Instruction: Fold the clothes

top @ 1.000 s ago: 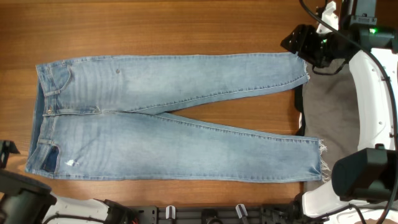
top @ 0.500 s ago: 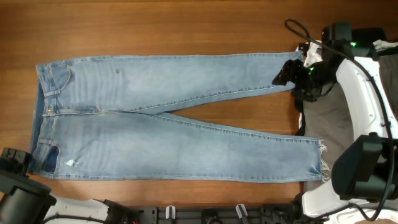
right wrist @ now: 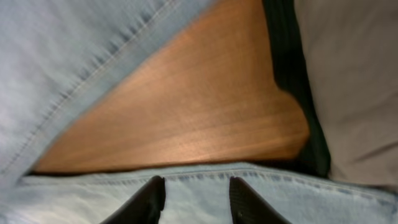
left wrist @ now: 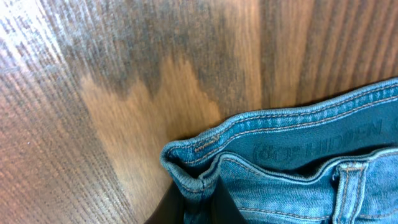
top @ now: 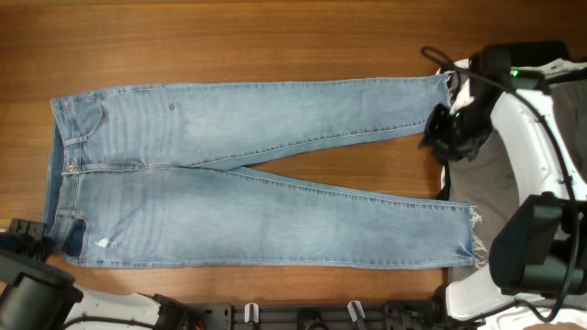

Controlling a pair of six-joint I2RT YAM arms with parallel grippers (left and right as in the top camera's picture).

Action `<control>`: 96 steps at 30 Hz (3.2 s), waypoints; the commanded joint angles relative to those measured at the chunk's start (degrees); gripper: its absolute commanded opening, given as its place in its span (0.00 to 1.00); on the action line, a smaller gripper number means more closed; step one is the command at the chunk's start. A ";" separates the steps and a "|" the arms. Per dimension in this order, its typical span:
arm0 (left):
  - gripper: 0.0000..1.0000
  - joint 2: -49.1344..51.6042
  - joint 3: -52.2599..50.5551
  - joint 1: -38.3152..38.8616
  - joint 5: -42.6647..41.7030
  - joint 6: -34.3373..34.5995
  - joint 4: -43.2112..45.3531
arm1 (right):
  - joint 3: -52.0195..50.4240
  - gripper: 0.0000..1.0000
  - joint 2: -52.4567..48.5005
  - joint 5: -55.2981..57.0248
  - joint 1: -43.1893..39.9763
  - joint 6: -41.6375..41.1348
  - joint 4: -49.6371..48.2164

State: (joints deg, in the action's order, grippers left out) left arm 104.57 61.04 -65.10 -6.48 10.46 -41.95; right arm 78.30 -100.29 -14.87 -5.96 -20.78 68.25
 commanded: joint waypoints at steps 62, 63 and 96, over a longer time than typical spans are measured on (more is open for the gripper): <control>0.04 -29.11 14.12 3.37 5.84 9.46 -12.31 | 4.72 0.04 20.63 4.35 -2.34 -6.25 9.03; 0.04 -28.70 14.12 4.96 6.62 9.27 -12.33 | 4.72 0.04 19.43 4.37 -2.01 -6.23 7.30; 0.04 -7.58 14.08 21.84 15.10 9.94 -2.60 | 11.19 0.04 -3.30 5.99 4.50 -12.44 -6.73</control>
State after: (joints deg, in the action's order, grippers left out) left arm 97.27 73.95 -42.92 8.49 19.68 -44.58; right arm 88.66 -103.53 -13.32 -1.58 -33.34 63.83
